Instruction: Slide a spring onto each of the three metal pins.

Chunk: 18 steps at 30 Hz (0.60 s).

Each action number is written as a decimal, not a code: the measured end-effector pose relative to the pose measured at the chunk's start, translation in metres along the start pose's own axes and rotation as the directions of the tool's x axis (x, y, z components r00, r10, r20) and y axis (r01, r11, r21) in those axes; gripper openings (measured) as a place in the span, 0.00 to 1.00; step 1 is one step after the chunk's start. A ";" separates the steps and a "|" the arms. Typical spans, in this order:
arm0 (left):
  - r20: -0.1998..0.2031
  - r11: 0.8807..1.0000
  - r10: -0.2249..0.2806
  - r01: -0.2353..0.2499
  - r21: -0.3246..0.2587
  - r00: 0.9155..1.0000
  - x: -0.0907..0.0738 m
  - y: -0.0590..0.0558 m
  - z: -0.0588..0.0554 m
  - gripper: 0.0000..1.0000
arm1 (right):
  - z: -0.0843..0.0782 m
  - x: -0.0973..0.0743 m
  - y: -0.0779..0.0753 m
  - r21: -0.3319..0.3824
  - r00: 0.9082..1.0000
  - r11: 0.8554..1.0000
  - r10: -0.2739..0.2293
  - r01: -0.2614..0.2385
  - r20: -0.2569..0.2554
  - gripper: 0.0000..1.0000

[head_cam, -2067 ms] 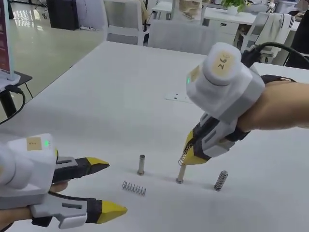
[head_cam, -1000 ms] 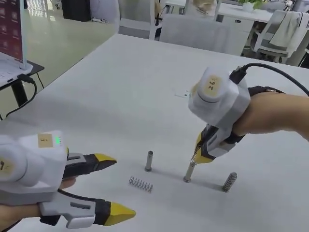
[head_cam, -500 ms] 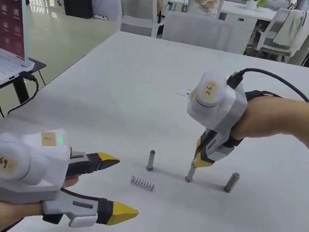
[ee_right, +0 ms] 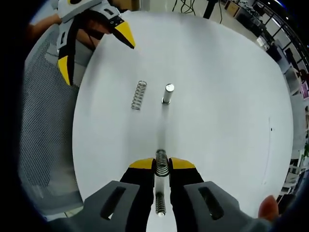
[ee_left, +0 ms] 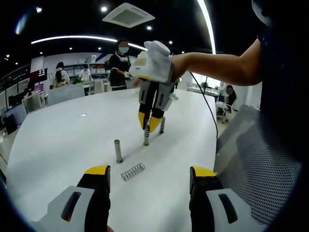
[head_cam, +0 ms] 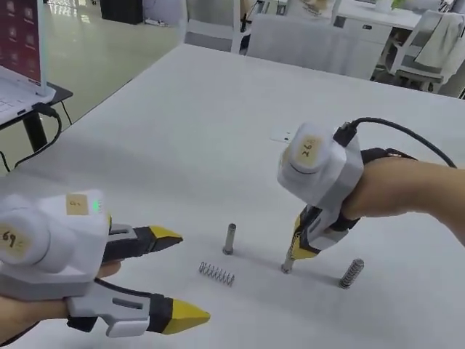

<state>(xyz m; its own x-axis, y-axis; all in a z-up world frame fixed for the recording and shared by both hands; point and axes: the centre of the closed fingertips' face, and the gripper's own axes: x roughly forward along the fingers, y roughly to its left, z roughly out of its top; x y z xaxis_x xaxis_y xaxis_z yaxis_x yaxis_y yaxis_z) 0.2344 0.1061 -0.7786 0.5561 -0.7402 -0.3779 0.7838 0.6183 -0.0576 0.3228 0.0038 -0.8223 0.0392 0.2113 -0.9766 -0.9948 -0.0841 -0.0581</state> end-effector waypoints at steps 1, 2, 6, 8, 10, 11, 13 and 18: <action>0.000 1.000 0.000 0.000 0.000 1.000 0.000 0.000 0.000 0.62 | -0.001 0.002 0.000 -0.003 1.000 1.000 -0.001 0.001 -0.006 0.09; 0.000 1.000 0.000 0.000 0.000 1.000 0.000 0.000 0.000 0.62 | -0.001 0.003 0.001 -0.004 1.000 1.000 -0.001 0.001 -0.008 0.09; -0.001 1.000 -0.001 0.001 -0.001 1.000 0.001 0.000 0.000 0.62 | 0.000 0.008 0.001 -0.002 1.000 1.000 0.001 -0.001 -0.006 0.09; -0.002 1.000 0.000 0.000 -0.001 1.000 0.001 0.000 -0.001 0.62 | -0.001 0.011 0.001 0.000 1.000 1.000 0.002 -0.002 -0.009 0.09; -0.002 1.000 0.001 -0.001 -0.002 1.000 0.000 0.000 -0.001 0.62 | -0.002 0.014 0.001 0.000 1.000 1.000 0.005 -0.005 -0.014 0.09; -0.002 1.000 0.002 -0.002 -0.002 1.000 0.000 0.001 -0.001 0.62 | -0.002 0.015 0.001 -0.001 1.000 1.000 0.004 -0.004 -0.014 0.09; -0.003 1.000 0.003 -0.003 -0.002 1.000 0.000 0.001 -0.001 0.62 | -0.002 0.017 0.001 0.002 1.000 1.000 0.006 -0.006 -0.014 0.09; -0.004 1.000 0.003 -0.003 -0.002 1.000 0.001 0.000 -0.001 0.62 | -0.005 0.023 0.002 0.009 1.000 1.000 0.012 -0.011 -0.021 0.09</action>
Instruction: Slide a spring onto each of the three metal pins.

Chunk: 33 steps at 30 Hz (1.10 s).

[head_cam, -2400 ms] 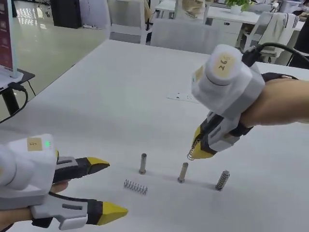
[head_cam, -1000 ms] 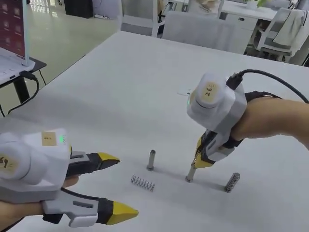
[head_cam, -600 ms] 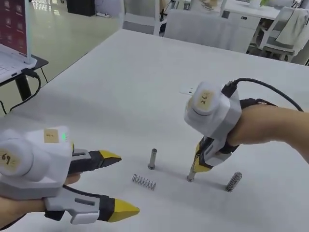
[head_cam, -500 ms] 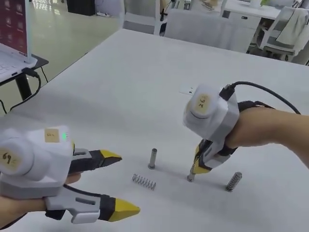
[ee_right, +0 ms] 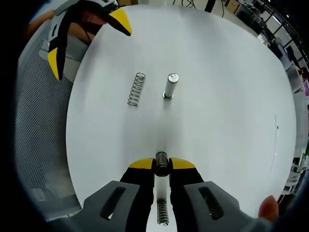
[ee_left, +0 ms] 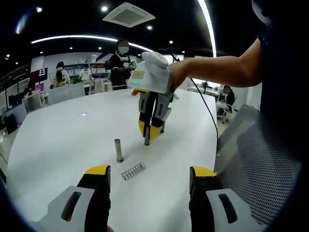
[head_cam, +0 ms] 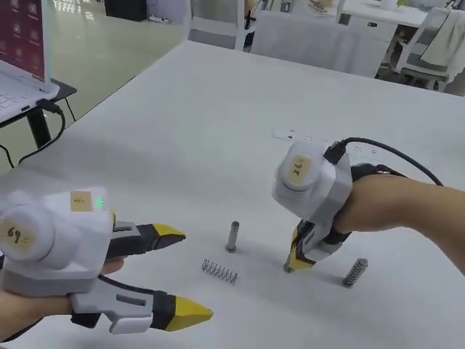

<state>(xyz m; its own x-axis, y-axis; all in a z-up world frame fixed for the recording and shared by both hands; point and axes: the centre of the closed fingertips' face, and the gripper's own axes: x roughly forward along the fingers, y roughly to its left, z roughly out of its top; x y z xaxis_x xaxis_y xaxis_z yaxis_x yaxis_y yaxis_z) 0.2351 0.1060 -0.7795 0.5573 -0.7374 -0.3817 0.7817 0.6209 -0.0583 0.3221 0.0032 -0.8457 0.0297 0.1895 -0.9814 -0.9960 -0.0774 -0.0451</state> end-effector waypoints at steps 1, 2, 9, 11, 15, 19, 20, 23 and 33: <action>0.000 1.000 0.000 0.000 0.000 1.000 0.000 0.000 0.000 0.62 | 0.000 0.001 0.000 0.001 1.000 1.000 0.000 0.000 0.000 0.09; 0.000 1.000 0.000 0.000 -0.001 1.000 0.001 0.000 0.000 0.62 | 0.000 0.001 0.000 0.001 1.000 1.000 -0.001 0.001 0.000 0.09; 0.001 1.000 -0.001 0.001 -0.002 1.000 0.001 -0.001 0.000 0.61 | -0.001 0.004 0.001 0.011 1.000 1.000 0.005 -0.005 0.001 0.10; 0.001 1.000 0.001 -0.001 -0.002 1.000 0.001 -0.001 0.000 0.61 | -0.001 0.004 0.001 0.013 1.000 1.000 0.005 -0.005 0.003 0.11; 0.001 1.000 0.001 -0.001 -0.001 1.000 0.000 -0.001 0.001 0.61 | 0.001 0.003 0.000 0.016 1.000 1.000 -0.001 0.001 0.016 0.17; 0.000 1.000 0.000 0.000 0.000 1.000 0.000 -0.002 0.001 0.61 | 0.001 0.001 0.000 0.020 1.000 1.000 -0.003 0.003 0.024 0.18; -0.001 1.000 0.000 0.000 0.000 1.000 0.001 -0.002 0.001 0.61 | 0.001 0.001 0.000 0.022 1.000 1.000 -0.004 0.003 0.025 0.18; -0.002 1.000 -0.002 0.002 0.001 1.000 0.001 -0.002 0.000 0.61 | 0.001 -0.001 0.000 0.026 0.999 1.000 -0.008 0.007 0.032 0.19; -0.005 1.000 -0.005 0.005 0.007 1.000 0.001 -0.003 0.002 0.61 | 0.009 -0.011 0.001 0.033 0.997 0.999 -0.027 0.025 0.072 0.22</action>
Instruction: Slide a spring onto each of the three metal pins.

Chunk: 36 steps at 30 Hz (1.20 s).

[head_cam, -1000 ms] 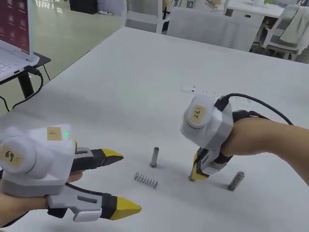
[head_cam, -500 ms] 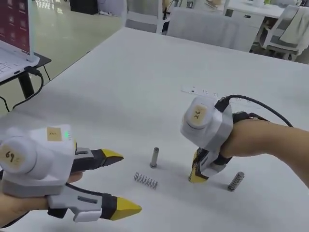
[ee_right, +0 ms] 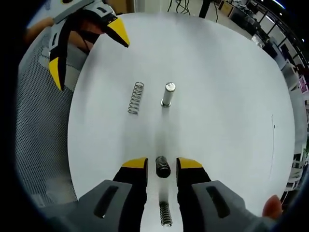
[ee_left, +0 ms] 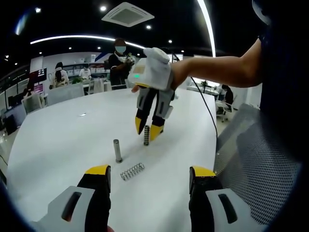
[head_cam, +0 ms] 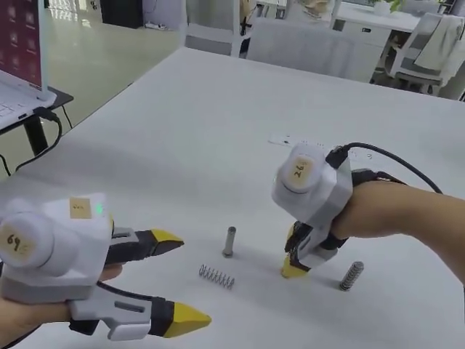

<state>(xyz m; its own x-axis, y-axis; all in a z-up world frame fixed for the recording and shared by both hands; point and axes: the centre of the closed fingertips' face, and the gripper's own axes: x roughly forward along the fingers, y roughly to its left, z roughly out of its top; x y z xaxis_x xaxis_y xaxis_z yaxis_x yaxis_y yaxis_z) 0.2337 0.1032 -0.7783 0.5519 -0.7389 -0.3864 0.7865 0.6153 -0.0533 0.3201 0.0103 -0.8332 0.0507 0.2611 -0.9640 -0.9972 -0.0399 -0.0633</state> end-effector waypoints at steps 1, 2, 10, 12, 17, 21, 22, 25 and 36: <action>0.000 1.000 0.000 0.000 0.000 1.000 0.000 0.000 0.000 0.61 | 0.001 -0.001 0.000 -0.001 1.000 1.000 -0.002 0.002 0.002 0.22; -0.002 1.000 0.000 0.000 0.002 1.000 0.000 0.000 0.000 0.61 | 0.003 -0.002 0.000 -0.001 1.000 1.000 -0.004 0.004 0.006 0.22; -0.005 1.000 0.001 -0.001 0.009 1.000 -0.002 -0.002 0.000 0.61 | 0.015 -0.008 0.006 -0.008 0.999 1.000 -0.011 0.012 0.030 0.22; -0.005 1.000 0.002 -0.002 0.010 1.000 -0.003 -0.002 0.000 0.61 | 0.019 -0.009 0.009 -0.008 0.999 1.000 -0.006 0.007 0.042 0.22; -0.006 1.000 0.006 -0.006 0.011 1.000 -0.005 -0.001 -0.002 0.61 | 0.031 -0.008 0.018 -0.009 0.998 1.000 0.018 -0.017 0.067 0.21; -0.006 1.000 0.012 -0.012 0.011 1.000 -0.006 0.000 -0.003 0.61 | 0.042 -0.005 0.027 -0.021 0.996 0.999 0.035 -0.033 0.079 0.21; -0.006 1.000 0.013 -0.013 0.011 1.000 -0.007 0.000 -0.003 0.61 | 0.044 -0.004 0.029 -0.024 0.996 0.999 0.038 -0.036 0.080 0.20; -0.006 1.000 0.015 -0.015 0.011 1.000 -0.008 0.000 -0.003 0.61 | 0.049 0.001 0.034 -0.035 0.996 0.999 0.045 -0.042 0.078 0.19; -0.009 1.000 0.019 -0.019 0.008 1.000 -0.009 0.000 -0.006 0.61 | 0.062 0.019 0.044 -0.023 0.994 0.998 0.058 -0.056 0.089 0.16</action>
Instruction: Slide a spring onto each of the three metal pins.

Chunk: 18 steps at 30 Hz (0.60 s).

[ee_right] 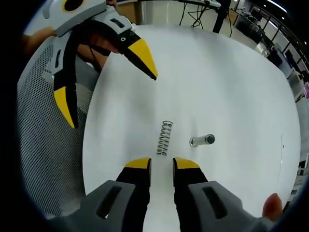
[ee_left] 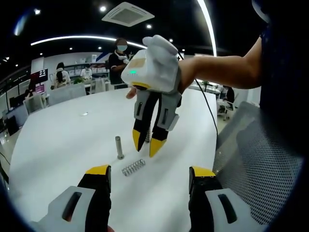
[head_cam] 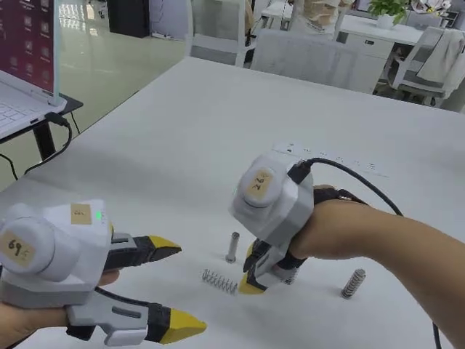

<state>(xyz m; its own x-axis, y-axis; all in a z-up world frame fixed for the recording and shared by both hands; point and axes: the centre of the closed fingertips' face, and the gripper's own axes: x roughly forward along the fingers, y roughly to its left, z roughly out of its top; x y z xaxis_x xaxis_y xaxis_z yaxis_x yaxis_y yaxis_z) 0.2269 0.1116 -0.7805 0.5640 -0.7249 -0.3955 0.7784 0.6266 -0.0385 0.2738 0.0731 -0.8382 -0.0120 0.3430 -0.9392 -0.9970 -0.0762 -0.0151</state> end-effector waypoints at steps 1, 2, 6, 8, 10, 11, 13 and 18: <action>-0.001 1.000 0.000 0.000 0.000 1.000 0.000 0.000 0.000 0.61 | 0.000 0.001 0.000 0.001 1.000 1.000 -0.003 0.003 0.000 0.15; -0.002 1.000 -0.001 0.001 0.000 1.000 0.000 0.000 -0.001 0.61 | 0.001 0.002 -0.001 0.005 1.000 1.000 -0.003 0.003 0.002 0.15; -0.002 1.000 -0.001 0.001 -0.001 1.000 0.000 0.001 -0.001 0.61 | 0.003 0.007 0.000 0.022 1.000 1.000 0.000 0.000 0.005 0.14; -0.003 1.000 -0.003 0.003 -0.002 1.000 0.001 0.000 -0.002 0.61 | 0.003 0.011 0.000 0.027 1.000 1.000 0.001 -0.001 0.001 0.13; -0.006 1.000 -0.005 0.005 -0.001 1.000 0.001 0.000 -0.002 0.60 | 0.002 0.014 0.000 0.030 1.000 1.000 -0.001 0.001 -0.006 0.13; -0.006 1.000 -0.005 0.005 -0.001 1.000 0.001 0.001 -0.002 0.60 | 0.001 0.015 0.000 0.031 1.000 1.000 -0.002 0.002 -0.009 0.12; -0.007 1.000 -0.006 0.006 -0.002 1.000 0.001 0.001 -0.003 0.60 | 0.001 0.016 0.000 0.034 1.000 0.999 -0.003 0.003 -0.009 0.12; -0.012 1.000 -0.008 0.008 -0.003 1.000 0.001 0.001 -0.004 0.60 | 0.001 0.020 -0.002 0.048 1.000 0.999 -0.006 0.006 -0.008 0.11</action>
<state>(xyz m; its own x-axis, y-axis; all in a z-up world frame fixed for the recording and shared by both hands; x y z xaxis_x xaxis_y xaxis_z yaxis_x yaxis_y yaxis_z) 0.2276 0.1126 -0.7849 0.5542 -0.7268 -0.4057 0.7823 0.6213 -0.0444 0.2751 0.0810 -0.8564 -0.0058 0.3363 -0.9417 -0.9996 -0.0293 -0.0042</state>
